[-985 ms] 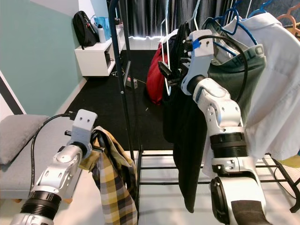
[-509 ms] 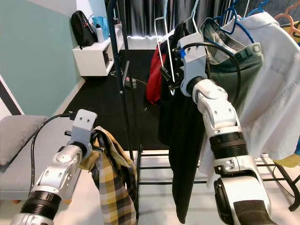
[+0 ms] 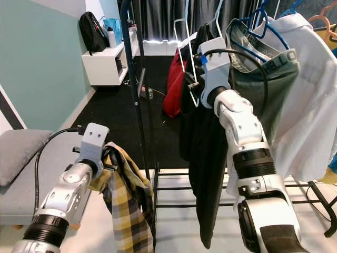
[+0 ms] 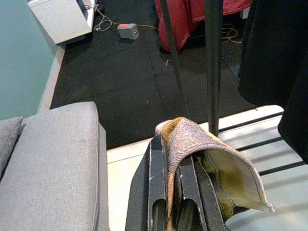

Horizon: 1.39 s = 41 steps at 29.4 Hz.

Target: Hang hanger

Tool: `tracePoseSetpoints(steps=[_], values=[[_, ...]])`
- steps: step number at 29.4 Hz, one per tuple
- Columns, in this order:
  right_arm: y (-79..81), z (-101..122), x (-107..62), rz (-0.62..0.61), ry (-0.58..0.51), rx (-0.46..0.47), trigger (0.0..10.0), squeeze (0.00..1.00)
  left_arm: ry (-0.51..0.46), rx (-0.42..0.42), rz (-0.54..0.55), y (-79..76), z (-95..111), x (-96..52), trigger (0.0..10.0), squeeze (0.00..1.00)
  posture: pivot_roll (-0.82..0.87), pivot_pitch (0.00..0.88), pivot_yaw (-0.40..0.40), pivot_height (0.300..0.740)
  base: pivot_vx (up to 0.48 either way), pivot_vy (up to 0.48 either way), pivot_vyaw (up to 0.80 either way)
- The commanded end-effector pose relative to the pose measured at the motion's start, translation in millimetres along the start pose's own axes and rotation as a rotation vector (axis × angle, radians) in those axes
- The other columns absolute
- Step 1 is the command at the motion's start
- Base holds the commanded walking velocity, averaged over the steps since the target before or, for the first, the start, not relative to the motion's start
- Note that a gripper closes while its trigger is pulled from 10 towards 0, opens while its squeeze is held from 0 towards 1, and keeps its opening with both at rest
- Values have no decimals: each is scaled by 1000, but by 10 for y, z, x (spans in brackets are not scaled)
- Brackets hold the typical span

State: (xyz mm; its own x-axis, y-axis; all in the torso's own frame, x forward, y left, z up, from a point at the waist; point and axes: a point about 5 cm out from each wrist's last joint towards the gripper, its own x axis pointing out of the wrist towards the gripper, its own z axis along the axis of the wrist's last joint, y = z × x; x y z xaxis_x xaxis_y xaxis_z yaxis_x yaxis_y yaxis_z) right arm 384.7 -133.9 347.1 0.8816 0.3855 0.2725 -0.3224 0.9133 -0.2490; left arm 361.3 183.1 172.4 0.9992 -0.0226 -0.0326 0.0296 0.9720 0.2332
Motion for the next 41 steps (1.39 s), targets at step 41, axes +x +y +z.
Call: tracePoseSetpoints(steps=[41], values=[[-54, 461, -98, -55, -102, -256, 0, 0, -90, 1, -66, -153, 205, 12, 10000, 0, -13, 72, 10, 740, 0, 0, 0]])
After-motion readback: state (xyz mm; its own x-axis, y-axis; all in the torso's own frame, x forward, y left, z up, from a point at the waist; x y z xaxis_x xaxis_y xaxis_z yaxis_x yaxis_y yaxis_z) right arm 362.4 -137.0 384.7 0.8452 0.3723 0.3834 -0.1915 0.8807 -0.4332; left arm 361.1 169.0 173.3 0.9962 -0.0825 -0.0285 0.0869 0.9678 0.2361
